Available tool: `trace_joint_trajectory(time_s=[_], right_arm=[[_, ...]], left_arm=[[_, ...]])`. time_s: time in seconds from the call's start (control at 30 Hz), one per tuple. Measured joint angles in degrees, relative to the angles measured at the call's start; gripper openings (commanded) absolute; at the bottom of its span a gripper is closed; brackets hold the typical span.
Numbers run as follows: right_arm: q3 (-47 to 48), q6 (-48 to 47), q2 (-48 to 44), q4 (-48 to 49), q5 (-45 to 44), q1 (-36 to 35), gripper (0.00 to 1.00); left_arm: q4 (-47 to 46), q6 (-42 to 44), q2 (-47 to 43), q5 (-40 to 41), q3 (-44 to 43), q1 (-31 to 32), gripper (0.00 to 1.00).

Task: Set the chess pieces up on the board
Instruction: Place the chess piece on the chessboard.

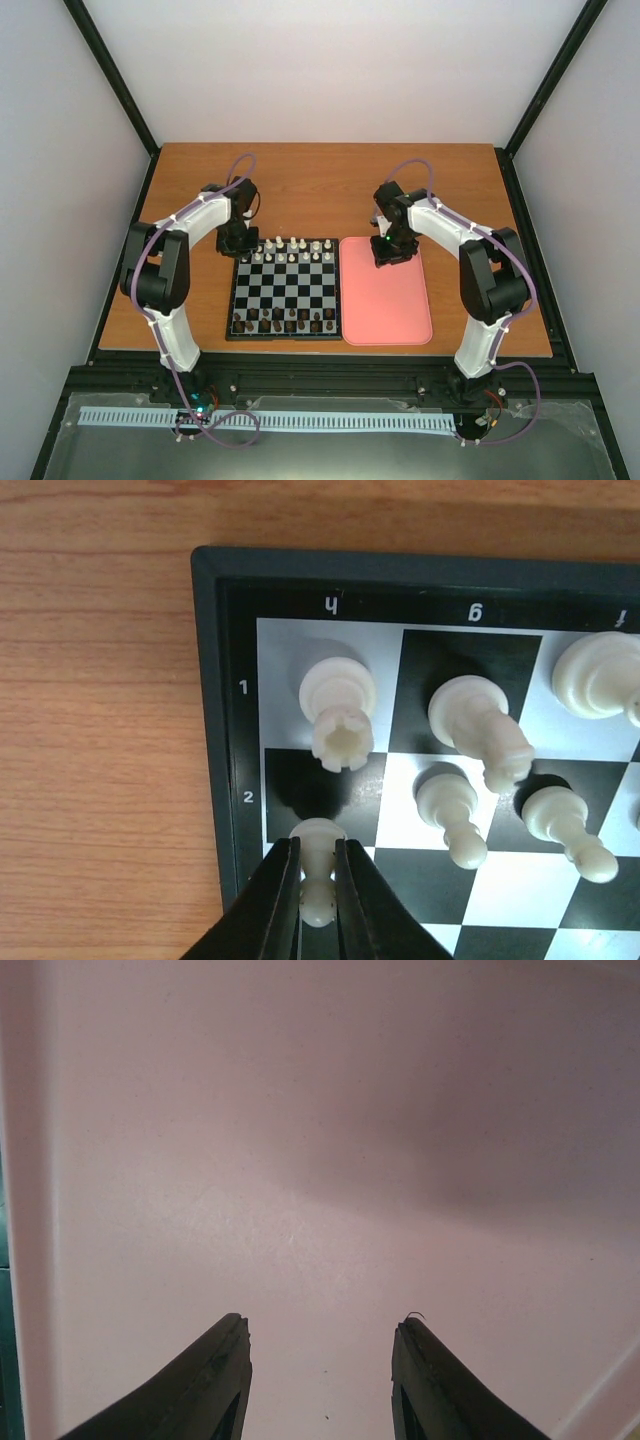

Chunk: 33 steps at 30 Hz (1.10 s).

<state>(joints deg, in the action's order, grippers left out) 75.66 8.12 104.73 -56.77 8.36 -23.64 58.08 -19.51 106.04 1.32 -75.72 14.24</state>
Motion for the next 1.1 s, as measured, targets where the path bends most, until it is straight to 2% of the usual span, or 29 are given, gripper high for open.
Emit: trace_joint_trajectory(time_s=[1.1], right_arm=[[0.79, -0.22, 2.29, -0.20, 0.28, 0.00, 0.40]], left_arm=[[-1.62, 0.28, 1.75, -0.09, -0.72, -0.37, 0.16]])
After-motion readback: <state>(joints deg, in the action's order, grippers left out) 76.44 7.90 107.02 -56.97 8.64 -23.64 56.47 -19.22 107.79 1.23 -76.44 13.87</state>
